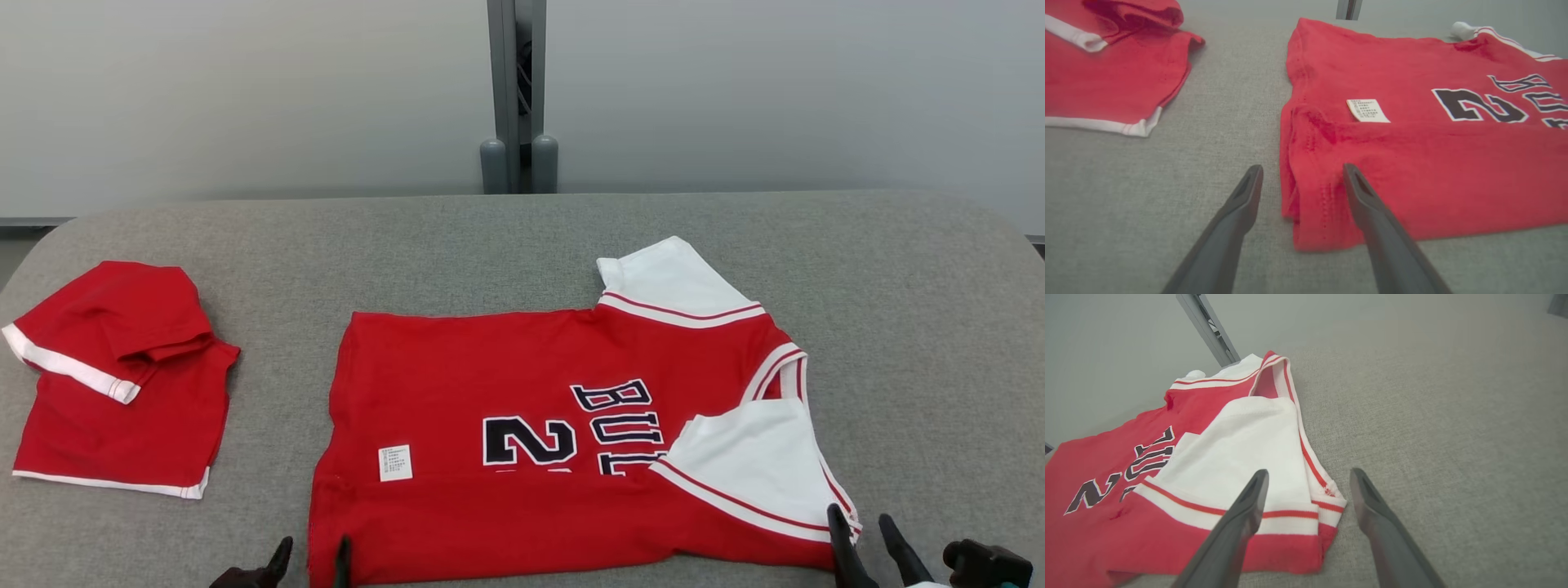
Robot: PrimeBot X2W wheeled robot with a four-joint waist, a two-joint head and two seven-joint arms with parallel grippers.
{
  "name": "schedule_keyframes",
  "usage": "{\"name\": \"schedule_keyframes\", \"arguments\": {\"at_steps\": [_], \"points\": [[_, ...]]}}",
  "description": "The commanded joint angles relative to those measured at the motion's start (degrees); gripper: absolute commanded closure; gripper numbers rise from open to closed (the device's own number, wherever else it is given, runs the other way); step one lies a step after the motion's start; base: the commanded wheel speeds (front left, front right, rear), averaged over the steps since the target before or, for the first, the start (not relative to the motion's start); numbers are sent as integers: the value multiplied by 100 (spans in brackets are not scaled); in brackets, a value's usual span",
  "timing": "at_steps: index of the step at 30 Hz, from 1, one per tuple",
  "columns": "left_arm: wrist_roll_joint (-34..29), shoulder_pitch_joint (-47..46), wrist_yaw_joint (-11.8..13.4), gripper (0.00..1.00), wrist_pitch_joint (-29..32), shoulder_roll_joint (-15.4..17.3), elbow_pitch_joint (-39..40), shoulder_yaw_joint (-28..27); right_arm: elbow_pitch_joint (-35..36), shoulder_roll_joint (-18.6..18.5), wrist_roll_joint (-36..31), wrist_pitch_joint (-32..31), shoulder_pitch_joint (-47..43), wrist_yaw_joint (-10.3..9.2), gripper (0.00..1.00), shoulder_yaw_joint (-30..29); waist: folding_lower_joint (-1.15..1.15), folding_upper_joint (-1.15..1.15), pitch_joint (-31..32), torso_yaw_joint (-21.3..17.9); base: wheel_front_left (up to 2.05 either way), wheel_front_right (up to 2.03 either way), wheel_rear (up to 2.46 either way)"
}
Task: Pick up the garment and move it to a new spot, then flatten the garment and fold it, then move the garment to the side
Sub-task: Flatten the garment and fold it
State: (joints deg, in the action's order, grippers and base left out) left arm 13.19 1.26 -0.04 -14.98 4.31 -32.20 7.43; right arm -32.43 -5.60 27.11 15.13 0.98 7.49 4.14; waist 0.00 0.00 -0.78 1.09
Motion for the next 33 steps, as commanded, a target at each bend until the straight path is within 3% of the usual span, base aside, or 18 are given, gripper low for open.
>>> {"name": "schedule_keyframes", "arguments": {"at_steps": [1, 11, 20, 21, 22, 24, 25, 26, 27, 28, 33], "points": [[-7, -157, -61, 0, -21, -11, -170, 8, -142, -35, 218, 4, 100, 1, 0, 62, 0, 0, -24, 11, 0, 0, 0], [81, -510, -224, 0, -5, -59, -1138, 6, -714, -190, 1003, 4, 351, 1, 0, 510, 0, 0, -123, 25, 0, 0, 0], [190, -732, -441, 0, 14, -108, -1485, 123, -900, -292, 1371, 2, 540, 1, 0, 908, 0, 0, -190, 16, 0, 0, 0], [201, -734, -455, 9, 14, -119, -1498, 143, -914, -296, 1407, 1, 551, 1, 0, 951, 0, 0, -192, 16, 0, 0, 0], [220, -742, -476, 53, 14, -120, -1516, 159, -925, -309, 1447, 2, 562, 1, 0, 995, 0, 0, -199, 16, 0, 0, 0], [225, -774, -499, 100, 14, -129, -1546, 193, -949, -322, 1491, 1, 601, 1, 0, 1071, 0, 0, -212, 19, 0, 0, 0], [232, -790, -514, 100, 14, -132, -1554, 209, -966, -319, 1506, -3, 620, 1, 0, 1107, 0, 0, -218, 21, 0, 0, 0], [240, -805, -533, 100, 14, -129, -1555, 216, -980, -324, 1536, -3, 637, 1, 49, 1154, 0, 0, -225, 23, 0, 0, 0], [255, -825, -538, 100, 14, -128, -1550, 221, -989, -340, 1543, -4, 657, 1, 78, 1213, 0, 0, -233, 25, 0, 0, 0], [268, -847, -550, 100, 14, -121, -1540, 226, -982, -367, 1528, -3, 671, 2, 100, 1247, 0, 0, -240, 27, 0, 0, 0], [221, -939, -555, 100, 6, -129, -1443, 211, -962, -504, 1484, 4, 778, 0, 100, 1214, 0, 0, -239, 35, 0, 0, 0]]}}
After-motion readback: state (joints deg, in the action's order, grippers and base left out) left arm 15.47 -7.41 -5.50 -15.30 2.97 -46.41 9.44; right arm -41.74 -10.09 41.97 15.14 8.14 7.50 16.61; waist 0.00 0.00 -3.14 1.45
